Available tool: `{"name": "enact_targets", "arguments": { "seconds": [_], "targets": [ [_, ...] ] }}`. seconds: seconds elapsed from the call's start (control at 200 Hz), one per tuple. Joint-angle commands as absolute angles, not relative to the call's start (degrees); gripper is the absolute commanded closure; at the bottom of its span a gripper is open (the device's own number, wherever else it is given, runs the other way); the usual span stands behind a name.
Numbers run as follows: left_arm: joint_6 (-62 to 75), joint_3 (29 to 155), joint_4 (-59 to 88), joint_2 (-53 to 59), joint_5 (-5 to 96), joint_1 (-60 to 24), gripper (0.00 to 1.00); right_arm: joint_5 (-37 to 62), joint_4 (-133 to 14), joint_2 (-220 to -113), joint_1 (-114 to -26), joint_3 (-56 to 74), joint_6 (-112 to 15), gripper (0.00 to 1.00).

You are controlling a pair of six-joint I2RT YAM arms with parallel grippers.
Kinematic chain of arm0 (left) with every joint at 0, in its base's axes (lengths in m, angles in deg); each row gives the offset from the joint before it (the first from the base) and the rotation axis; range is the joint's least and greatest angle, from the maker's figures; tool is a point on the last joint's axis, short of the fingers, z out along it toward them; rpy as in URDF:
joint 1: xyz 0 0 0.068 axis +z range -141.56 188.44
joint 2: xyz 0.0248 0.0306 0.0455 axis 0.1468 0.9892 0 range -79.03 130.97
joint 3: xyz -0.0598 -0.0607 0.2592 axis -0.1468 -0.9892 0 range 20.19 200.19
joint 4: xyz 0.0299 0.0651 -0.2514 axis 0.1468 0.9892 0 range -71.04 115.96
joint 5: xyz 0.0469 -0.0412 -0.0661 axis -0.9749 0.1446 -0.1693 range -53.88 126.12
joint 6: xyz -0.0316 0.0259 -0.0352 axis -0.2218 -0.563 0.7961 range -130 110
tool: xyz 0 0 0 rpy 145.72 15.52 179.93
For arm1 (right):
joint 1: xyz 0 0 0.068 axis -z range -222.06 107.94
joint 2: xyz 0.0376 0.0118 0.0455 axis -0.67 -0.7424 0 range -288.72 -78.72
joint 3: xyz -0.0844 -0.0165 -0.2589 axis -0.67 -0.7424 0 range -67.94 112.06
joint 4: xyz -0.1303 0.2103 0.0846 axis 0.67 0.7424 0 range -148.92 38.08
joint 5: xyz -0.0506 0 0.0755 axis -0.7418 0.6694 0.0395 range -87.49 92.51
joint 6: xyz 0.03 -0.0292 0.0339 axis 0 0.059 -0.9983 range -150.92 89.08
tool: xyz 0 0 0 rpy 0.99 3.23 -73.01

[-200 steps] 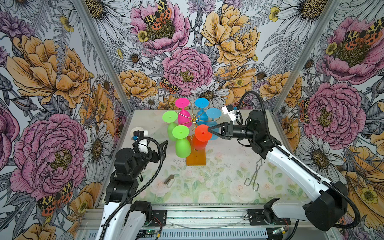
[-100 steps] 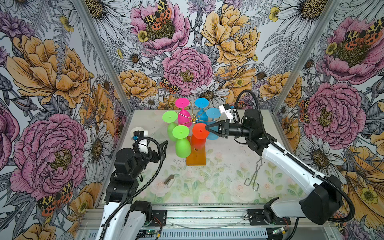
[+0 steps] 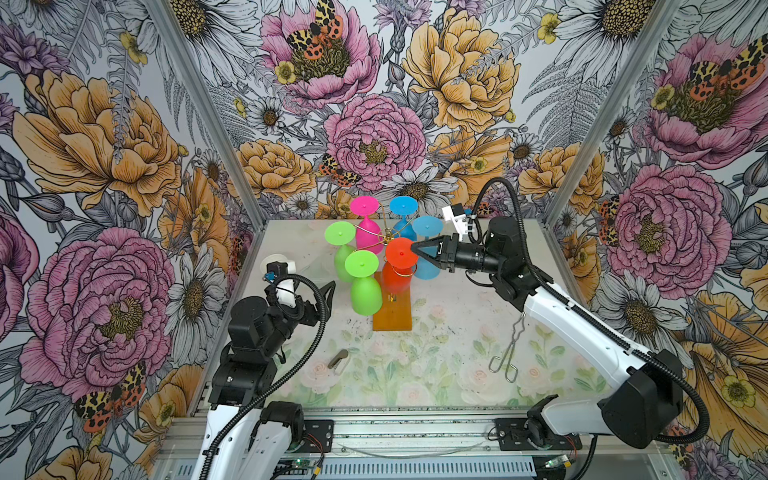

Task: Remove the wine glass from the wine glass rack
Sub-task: 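Close the right gripper on the red glass foot and pull it off the rack, then carry the red glass toward the robot while the left gripper reaches to it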

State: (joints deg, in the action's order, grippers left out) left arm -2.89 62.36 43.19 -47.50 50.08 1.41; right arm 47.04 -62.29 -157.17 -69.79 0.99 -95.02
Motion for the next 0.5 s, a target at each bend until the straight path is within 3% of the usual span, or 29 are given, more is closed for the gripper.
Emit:
{"name": "enact_targets", "arguments": {
  "seconds": [0.0, 0.495],
  "targets": [
    [-3.51, 61.75, 43.39, -48.05, 49.19, 0.92, 0.01, 42.55, -65.95, -155.59, -68.62, 0.11, -95.73, 1.00],
    [-1.96, 64.73, 49.82, -48.81, 49.32, 0.81, 0.01, 44.33, -68.32, -149.17, -64.83, -6.11, -100.09, 1.00]
  ]
}}
